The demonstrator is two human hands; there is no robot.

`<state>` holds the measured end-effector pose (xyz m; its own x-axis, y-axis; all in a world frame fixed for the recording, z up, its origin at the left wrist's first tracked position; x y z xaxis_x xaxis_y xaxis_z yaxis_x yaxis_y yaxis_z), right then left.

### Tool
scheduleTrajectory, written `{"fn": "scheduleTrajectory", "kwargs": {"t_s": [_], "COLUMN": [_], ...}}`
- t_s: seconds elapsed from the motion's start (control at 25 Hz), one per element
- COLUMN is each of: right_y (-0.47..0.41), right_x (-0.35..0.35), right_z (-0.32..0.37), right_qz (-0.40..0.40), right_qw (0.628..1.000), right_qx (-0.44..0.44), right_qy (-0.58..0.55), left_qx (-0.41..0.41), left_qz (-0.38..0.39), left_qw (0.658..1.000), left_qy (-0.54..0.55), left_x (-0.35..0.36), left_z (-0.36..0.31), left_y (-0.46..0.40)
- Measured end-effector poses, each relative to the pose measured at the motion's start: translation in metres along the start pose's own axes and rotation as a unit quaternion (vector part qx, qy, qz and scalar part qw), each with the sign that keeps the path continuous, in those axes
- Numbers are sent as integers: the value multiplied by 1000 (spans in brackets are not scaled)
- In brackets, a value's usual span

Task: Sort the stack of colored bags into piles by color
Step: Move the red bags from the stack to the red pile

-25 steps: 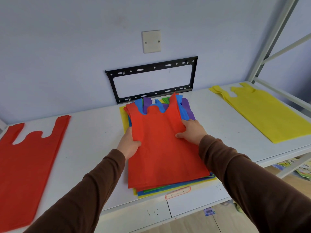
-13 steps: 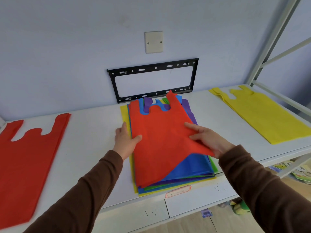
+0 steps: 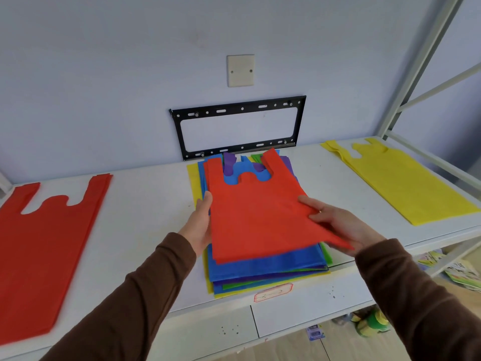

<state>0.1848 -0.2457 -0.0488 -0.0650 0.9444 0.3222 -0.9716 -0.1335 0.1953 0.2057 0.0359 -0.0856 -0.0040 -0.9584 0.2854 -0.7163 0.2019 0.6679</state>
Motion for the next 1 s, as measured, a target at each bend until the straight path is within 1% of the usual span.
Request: {"fn": "scheduleTrajectory", "kwargs": {"t_s": [0.04,0.08,0.16,0.24,0.36,0.44,0.48,0.6,0.68,0.76,0.8,0.88,0.96,1.0], "right_y": [4,7,13,12,10,6,5,-4,-12,-18,-20,-24,-25,-25], "right_x": [-4,-7,-9,-8,3,22,39,124,196,271,308,373,428,449], "right_z": [-8,-15,-22,-22,-12,-8,-6,3,13,16,12,-9,-48,-71], "right_qz": [9,16,19,13,-3,3,19,94,124,138,145,161,176,180], "right_qw": [999,996,991,986,972,971,975,973,967,963,962,960,960,959], "right_qx": [2,4,-8,-34,-85,-93,-91,-116,-160,-198,-210,-212,-196,-189], "right_qy": [51,84,133,163,220,218,204,174,158,119,101,86,95,108], "left_qx": [14,35,77,104,139,172,186,222,262,299,311,304,266,250], "left_qz": [-7,-22,-48,-50,-94,-137,-151,-210,-249,-283,-294,-308,-312,-320], "left_qw": [1000,999,991,980,950,927,916,876,856,843,840,846,863,866], "left_qy": [3,-21,-98,-164,-262,-304,-323,-373,-369,-345,-334,-312,-296,-292], "left_x": [3,4,6,9,9,-3,-11,-64,-112,-173,-205,-275,-343,-375], "left_z": [-2,-5,-9,-10,-21,-43,-58,-119,-166,-204,-217,-224,-207,-193], "left_y": [-2,-2,-6,-7,0,12,22,67,116,171,196,234,251,250]}}
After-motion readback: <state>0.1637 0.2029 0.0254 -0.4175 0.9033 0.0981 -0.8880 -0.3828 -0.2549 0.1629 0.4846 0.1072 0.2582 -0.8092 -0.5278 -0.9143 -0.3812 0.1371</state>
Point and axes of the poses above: each hand's wrist, its own y-axis away from the middle knuckle, its own x-axis out of the palm, z = x × y, the point moved 7 cm from there along -y, towards the middle knuckle, and after that the axes turned 15 degrees about -x, right-handed, at the moved point
